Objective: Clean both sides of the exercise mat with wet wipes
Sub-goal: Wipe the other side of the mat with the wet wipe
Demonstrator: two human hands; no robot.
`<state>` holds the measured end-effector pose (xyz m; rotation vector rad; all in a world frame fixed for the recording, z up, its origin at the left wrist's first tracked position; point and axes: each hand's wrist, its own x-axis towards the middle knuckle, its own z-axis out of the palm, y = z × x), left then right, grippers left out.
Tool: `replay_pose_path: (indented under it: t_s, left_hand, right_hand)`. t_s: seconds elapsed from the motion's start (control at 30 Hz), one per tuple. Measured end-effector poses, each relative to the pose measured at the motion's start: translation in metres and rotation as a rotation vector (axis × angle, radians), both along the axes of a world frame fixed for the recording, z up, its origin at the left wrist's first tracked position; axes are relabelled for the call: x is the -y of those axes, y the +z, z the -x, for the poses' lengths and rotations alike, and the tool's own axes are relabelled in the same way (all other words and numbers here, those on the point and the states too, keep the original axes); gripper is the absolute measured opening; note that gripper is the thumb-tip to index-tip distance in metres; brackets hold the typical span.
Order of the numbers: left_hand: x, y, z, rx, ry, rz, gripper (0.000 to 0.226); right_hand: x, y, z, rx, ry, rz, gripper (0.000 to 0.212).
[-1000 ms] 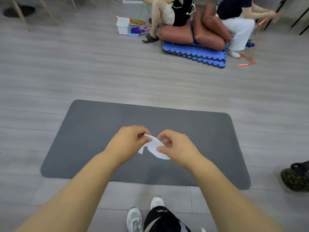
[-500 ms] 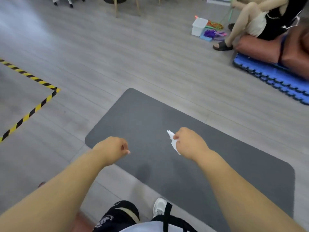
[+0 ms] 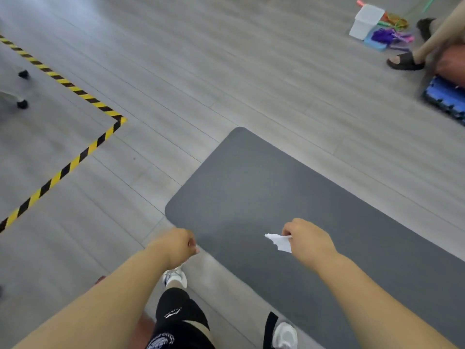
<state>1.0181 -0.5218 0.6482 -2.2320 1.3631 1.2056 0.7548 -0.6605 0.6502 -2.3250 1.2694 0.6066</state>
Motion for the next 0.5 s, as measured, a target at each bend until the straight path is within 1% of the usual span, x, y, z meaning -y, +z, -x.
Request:
replay_pose_path:
  t_s: [0.17, 0.3, 0.43, 0.5]
  left_hand:
    - [0.039, -0.037, -0.120, -0.008, -0.118, -0.037, 0.024]
    - [0.065, -0.066, -0.204, 0.055, -0.174, -0.090, 0.025]
    - [0.091, -0.104, -0.248, 0.053, -0.144, -0.100, 0.023]
    - [0.100, -0.128, -0.256, 0.050, -0.126, -0.098, 0.023]
  right_hand:
    - [0.009, -0.039, -0.104, -0.058, -0.133, 0.022, 0.023]
    - [0.010, -0.074, -0.170, 0.012, -0.288, -0.040, 0.021]
    - [0.011, -0.108, -0.208, 0.103, -0.432, -0.107, 0.017]
    - [0.014, -0.131, -0.220, 0.129, -0.441, -0.153, 0.017]
